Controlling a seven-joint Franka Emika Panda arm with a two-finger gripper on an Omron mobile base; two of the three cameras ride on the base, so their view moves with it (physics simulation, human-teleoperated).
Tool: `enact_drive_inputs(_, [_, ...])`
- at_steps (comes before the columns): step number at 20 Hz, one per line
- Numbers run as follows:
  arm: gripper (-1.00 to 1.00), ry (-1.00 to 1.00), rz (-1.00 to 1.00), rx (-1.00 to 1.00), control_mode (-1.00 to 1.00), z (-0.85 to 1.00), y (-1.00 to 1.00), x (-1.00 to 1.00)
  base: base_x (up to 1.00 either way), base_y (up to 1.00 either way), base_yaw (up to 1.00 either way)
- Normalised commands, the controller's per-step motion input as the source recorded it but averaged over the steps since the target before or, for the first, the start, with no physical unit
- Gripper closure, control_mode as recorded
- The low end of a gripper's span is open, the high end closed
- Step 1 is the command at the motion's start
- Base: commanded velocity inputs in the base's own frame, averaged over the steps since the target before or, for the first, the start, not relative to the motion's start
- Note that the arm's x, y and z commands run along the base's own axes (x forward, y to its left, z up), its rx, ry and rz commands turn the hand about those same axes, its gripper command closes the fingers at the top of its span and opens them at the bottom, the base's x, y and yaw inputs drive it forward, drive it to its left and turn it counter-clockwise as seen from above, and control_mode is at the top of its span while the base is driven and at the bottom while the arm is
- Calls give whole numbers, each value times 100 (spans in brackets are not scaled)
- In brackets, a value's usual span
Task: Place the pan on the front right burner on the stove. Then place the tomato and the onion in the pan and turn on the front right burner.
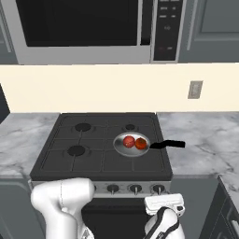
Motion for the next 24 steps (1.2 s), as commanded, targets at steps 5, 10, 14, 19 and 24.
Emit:
enact_drive_inputs(5, [100,-2,0,0,-100,-4,0,17,0,0,0])
enact_drive_inputs(10, [100,-10,0,-7,-100,0,0,6,0,0,0])
enact_drive_inputs(14, [100,-25,0,-27,-100,0,0,0,0,0,0])
enact_drive_inputs(19, [100,-30,0,-34,-100,0,0,5,0,0,0])
enact_drive_inputs(24, [100,-29,2,-34,-100,0,0,23,0,0,0])
